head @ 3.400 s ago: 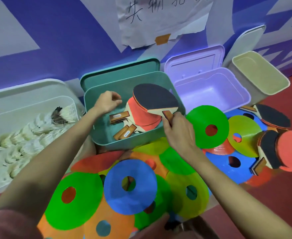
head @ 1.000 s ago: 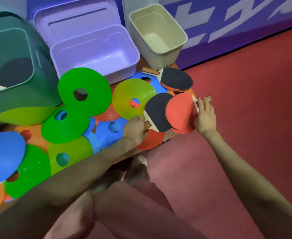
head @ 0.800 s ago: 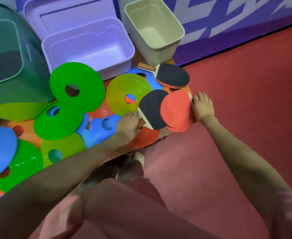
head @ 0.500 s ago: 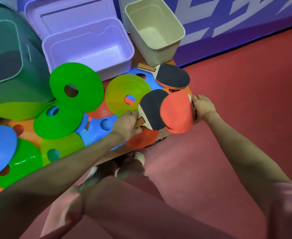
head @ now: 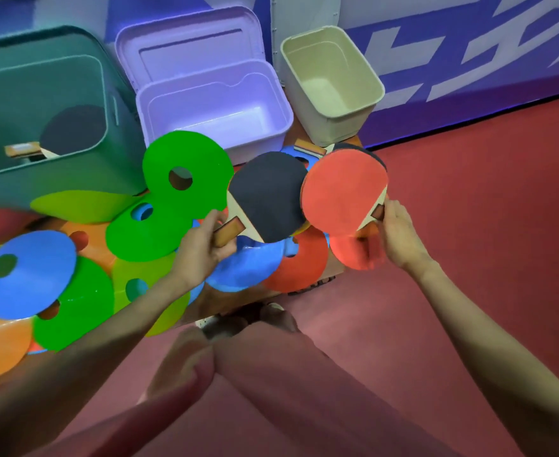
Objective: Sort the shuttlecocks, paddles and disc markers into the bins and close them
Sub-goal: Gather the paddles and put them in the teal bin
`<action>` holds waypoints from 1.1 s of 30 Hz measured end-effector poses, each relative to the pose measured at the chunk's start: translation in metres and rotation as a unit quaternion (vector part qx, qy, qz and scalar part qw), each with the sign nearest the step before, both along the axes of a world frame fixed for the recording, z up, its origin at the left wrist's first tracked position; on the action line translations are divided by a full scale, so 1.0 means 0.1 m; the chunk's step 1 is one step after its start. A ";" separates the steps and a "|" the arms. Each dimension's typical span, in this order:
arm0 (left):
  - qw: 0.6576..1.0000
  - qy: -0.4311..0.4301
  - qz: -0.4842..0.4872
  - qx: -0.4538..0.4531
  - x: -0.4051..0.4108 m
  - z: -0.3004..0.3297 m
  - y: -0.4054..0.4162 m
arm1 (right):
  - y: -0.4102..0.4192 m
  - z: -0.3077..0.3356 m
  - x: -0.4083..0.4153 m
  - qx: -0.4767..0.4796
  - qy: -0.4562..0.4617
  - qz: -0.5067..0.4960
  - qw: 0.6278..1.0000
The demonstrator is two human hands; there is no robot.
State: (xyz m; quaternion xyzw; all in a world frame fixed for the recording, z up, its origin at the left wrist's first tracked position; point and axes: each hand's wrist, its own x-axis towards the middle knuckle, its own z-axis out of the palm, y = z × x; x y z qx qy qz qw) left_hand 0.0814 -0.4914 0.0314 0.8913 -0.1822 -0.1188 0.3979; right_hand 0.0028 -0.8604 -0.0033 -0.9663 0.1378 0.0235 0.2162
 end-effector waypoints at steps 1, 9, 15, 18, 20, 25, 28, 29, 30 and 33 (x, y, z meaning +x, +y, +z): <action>1.000 0.000 0.016 -0.011 0.02 0.01 0.09 | 0.07 -0.01 0.05 0.003 0.004 0.002 1.000; 0.984 -0.038 0.146 -0.091 0.04 0.25 0.74 | 1.15 0.30 0.40 0.090 -0.093 0.054 0.990; 0.965 -0.092 0.221 -0.107 0.19 0.54 1.40 | 1.95 0.55 0.80 0.123 -0.113 0.061 0.984; 0.957 -0.097 0.240 -0.128 0.46 0.75 1.81 | 2.31 0.62 1.02 0.120 -0.114 0.073 0.984; 0.956 -0.100 0.248 -0.119 0.76 0.88 2.13 | 2.57 0.67 1.16 0.132 -0.120 0.074 0.981; 0.965 -0.127 0.226 -0.032 1.54 1.11 2.88 | 3.21 0.76 1.51 0.148 -0.127 0.041 0.980; 0.974 -0.096 0.204 -0.013 2.01 1.08 3.21 | 3.54 0.80 1.69 0.172 -0.134 0.011 0.976; 0.978 -0.076 0.196 -0.009 2.18 1.05 3.30 | 3.62 0.82 1.75 0.180 -0.129 0.001 0.975; 0.982 -0.055 0.181 -0.005 2.34 1.01 3.37 | 3.68 0.83 1.82 0.184 -0.124 -0.004 0.975; 0.993 -0.003 0.114 0.023 2.72 0.81 3.49 | 3.82 0.88 1.97 0.177 -0.116 -0.012 0.977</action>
